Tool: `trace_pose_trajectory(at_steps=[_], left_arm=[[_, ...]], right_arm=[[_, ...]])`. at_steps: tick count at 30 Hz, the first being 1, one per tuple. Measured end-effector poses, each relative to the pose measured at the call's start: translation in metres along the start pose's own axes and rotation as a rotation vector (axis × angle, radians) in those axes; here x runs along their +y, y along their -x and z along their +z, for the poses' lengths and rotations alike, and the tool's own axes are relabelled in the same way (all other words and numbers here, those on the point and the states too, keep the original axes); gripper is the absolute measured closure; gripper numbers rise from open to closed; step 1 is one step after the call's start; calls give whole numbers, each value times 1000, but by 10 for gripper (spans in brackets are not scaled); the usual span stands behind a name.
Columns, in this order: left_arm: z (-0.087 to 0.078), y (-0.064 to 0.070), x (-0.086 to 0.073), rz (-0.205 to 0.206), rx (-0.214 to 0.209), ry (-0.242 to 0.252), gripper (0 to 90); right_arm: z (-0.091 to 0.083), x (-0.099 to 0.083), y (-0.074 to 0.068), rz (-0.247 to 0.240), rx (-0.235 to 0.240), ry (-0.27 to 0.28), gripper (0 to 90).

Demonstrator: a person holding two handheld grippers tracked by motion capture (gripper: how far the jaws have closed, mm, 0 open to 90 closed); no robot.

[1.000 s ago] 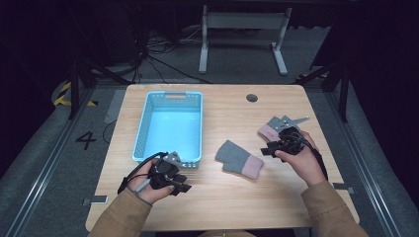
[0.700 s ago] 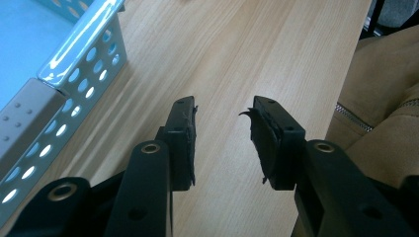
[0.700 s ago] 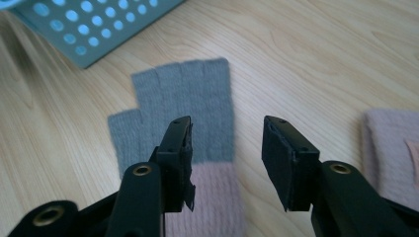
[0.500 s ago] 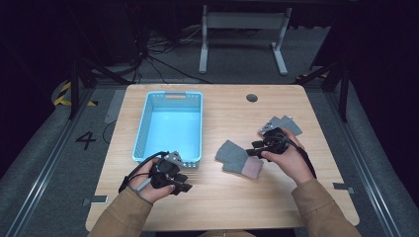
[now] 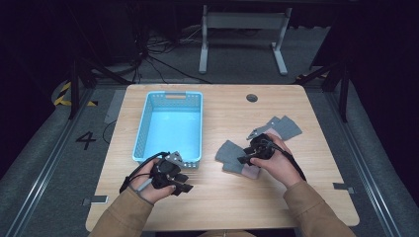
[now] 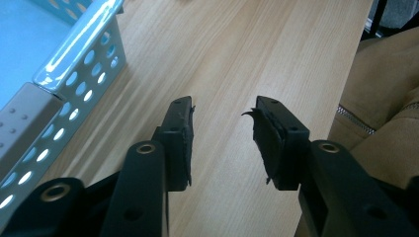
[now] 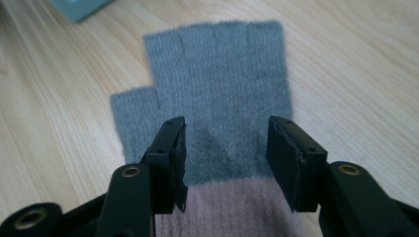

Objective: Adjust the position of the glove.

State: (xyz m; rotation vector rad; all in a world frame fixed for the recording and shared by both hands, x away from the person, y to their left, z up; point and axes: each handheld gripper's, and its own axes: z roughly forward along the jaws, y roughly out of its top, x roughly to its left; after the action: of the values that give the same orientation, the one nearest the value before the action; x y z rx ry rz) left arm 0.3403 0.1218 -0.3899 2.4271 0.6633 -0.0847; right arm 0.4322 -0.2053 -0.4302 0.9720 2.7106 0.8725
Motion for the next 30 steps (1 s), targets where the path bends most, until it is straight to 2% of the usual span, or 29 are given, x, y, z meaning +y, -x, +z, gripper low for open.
trace_pose_trajectory(at_steps=[1, 5, 10, 12, 14, 15, 16, 17, 18, 21, 27, 30], left_arm=[[0, 0, 0, -3, 0, 5, 584], [1, -1, -1, -6, -3, 9, 574], [1, -1, -1, -5, -1, 10, 573], [0, -1, -1, -6, -2, 10, 573], [1, -1, -1, -6, -1, 10, 573], [1, -1, 0, -6, -3, 11, 572], [1, -1, 0, -6, -3, 11, 573], [1, -1, 0, -5, -2, 8, 573], [1, -1, 0, -5, -2, 8, 574], [2, -1, 0, -4, -5, 8, 574], [1, -3, -1, -9, -10, 10, 576], [1, -4, 0, -6, -11, 13, 577]], right_arm=[[4, 0, -2, -11, -9, -23, 497], [10, 1, -7, -31, -40, -47, 487], [13, 1, -11, -50, -62, -57, 501], [14, 0, -13, -48, -79, -51, 539], [14, 0, -13, -46, -80, -49, 557], [13, 0, -13, -34, -76, -52, 618], [13, 0, -13, -34, -76, -52, 618], [13, 1, -14, -27, -70, -60, 694], [13, 1, -14, -27, -70, -60, 694], [13, 2, -14, -19, -48, -72, 774], [9, 0, -10, 9, -19, -43, 796], [2, 0, -9, 1, -26, -24, 797]])
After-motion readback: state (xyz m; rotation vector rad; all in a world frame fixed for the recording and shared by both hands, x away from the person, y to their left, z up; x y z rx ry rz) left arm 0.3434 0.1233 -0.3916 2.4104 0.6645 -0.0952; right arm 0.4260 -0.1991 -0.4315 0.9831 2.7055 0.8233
